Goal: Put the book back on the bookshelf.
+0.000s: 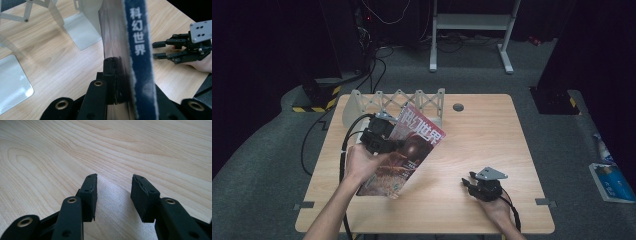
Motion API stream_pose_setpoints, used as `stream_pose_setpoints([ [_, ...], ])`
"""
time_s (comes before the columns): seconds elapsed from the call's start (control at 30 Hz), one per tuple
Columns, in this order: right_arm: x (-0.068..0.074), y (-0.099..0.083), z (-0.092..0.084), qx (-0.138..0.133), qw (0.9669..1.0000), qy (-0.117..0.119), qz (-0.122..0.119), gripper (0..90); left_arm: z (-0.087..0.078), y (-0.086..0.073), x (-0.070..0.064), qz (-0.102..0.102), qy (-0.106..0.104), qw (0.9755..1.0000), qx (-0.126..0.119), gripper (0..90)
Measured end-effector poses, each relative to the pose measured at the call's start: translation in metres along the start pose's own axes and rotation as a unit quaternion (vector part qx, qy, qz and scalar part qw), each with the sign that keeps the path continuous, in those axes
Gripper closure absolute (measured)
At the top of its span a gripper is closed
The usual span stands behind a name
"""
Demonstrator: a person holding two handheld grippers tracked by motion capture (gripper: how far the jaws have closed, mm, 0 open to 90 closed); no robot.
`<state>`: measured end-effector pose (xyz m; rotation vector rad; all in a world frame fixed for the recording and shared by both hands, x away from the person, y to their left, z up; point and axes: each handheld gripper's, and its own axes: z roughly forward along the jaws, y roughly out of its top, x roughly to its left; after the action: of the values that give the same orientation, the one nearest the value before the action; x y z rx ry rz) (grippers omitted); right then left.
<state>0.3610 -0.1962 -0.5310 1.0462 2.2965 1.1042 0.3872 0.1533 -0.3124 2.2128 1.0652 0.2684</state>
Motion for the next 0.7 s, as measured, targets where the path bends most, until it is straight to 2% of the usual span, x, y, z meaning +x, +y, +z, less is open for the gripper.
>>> stream_pose_setpoints([
  [0.33,0.000,0.000,0.000,0.000,1.0000,0.001,-0.002,56.4,-0.004,0.005,0.008,-0.008,0.016,0.9997,0.017,82.8],
  [0.7,0.000,0.000,0.000,0.000,1.0000,0.001,-0.003,56.4,-0.005,0.010,0.021,-0.025,0.023,0.9988,0.037,82.8],
])
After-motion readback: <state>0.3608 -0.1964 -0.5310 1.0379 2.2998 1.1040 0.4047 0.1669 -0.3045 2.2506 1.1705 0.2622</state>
